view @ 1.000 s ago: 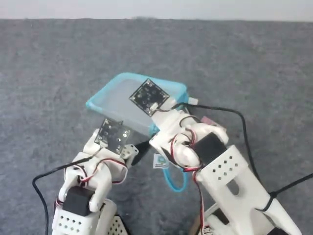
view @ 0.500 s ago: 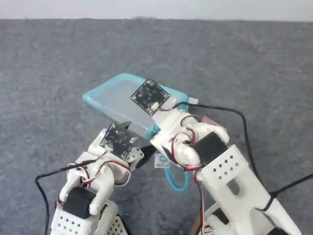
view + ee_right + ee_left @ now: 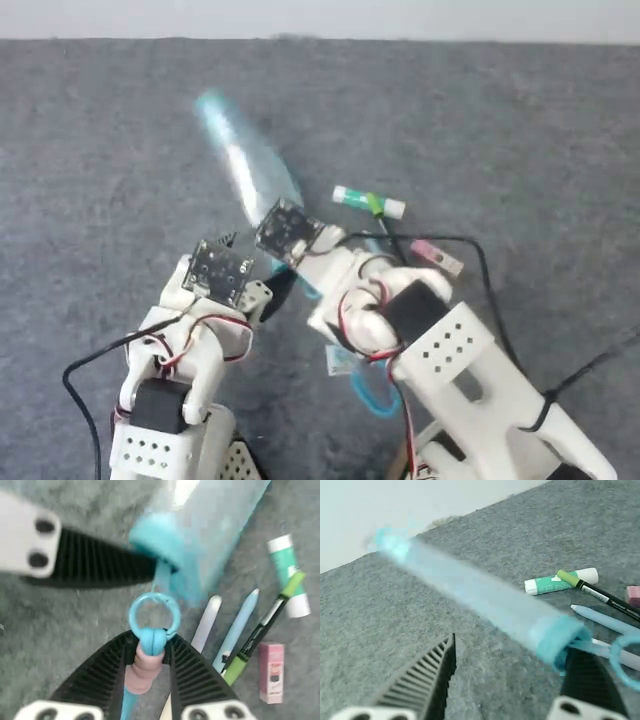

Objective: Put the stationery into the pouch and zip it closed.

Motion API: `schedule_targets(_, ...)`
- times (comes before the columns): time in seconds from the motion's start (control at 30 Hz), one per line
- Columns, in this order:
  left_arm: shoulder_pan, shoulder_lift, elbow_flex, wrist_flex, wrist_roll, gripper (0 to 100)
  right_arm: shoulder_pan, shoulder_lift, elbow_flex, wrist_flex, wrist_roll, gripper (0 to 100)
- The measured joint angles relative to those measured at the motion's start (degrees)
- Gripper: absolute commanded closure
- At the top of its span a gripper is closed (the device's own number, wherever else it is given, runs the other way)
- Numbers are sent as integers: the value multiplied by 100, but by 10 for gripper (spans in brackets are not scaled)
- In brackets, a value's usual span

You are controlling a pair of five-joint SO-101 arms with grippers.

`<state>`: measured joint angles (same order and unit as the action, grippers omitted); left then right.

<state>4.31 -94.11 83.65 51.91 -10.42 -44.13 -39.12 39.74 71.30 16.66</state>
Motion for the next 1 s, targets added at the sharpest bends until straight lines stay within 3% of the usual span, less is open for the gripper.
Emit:
schedule_targets(0.23,-440,0,0,-202,0,673,387,-9,334,-246,158,992)
schedule_targets(0.73,-747,0,220,-536,149,673,484,-26,431,-457,167,992)
schedule_targets(0.87,-1275,-9,211,-686,484,673,1020,-18,264,-246,185,992)
schedule_targets(1.0,-1354,0,211,-703,563,673,1574,-26,0,-185,202,992)
